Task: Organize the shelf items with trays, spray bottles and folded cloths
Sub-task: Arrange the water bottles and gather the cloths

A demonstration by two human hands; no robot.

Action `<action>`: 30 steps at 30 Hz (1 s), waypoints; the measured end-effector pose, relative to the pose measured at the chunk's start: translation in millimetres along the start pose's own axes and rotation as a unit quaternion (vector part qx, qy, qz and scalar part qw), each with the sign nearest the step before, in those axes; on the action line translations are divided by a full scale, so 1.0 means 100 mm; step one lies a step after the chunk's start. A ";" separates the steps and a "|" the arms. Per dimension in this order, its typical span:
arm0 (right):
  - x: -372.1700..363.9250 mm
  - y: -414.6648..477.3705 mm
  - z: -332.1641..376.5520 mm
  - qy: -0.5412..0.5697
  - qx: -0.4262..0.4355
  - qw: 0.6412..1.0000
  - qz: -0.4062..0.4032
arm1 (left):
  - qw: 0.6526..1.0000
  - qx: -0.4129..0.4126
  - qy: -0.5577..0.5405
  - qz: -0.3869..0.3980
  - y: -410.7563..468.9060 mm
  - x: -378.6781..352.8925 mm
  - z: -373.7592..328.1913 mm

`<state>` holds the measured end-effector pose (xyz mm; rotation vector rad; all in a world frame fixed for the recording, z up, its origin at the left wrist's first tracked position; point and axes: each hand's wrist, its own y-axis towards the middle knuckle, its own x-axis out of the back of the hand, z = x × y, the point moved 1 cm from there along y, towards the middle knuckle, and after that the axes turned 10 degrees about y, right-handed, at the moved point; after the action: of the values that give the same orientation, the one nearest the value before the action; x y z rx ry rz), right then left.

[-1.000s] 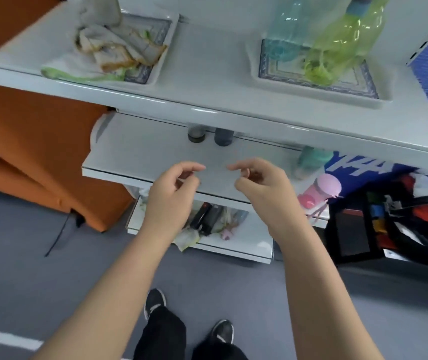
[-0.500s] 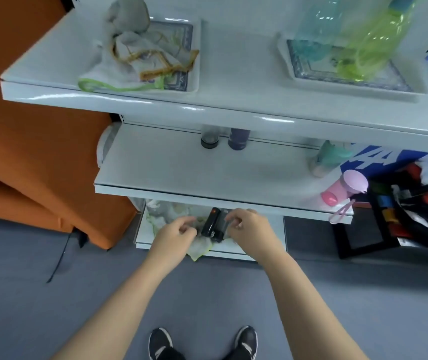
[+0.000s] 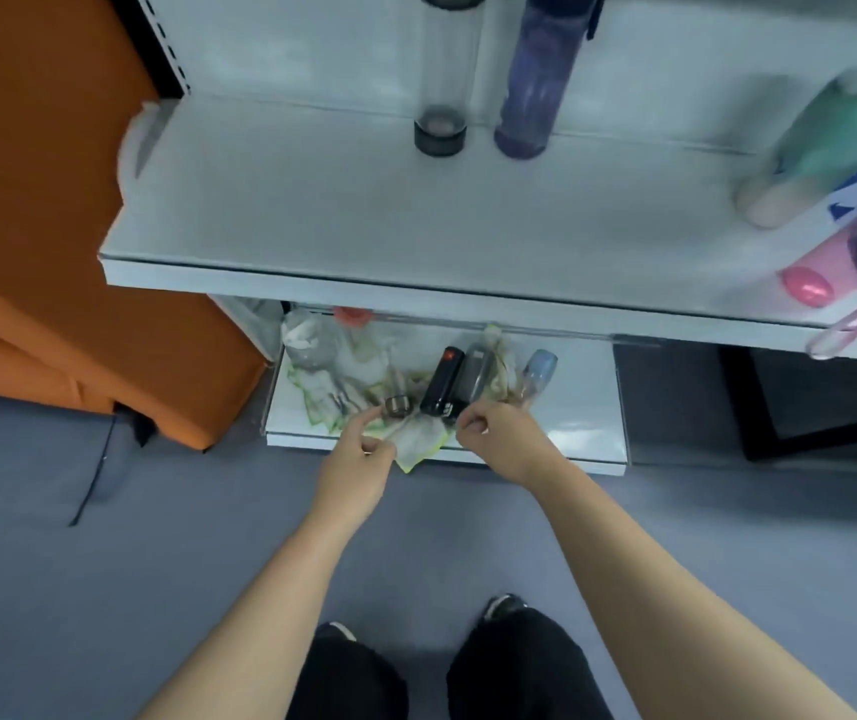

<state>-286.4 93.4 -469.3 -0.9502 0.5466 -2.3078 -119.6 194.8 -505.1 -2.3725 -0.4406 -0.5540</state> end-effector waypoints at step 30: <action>-1.69 3.79 -2.04 -0.361 0.103 0.925 -0.064 | 0.901 -0.199 0.369 -0.109 3.50 -1.80 1.94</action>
<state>-203.8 -50.9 -900.3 -1.6385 -0.0711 -1.8651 -65.4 37.9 -911.0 -2.2510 -0.2498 -1.7037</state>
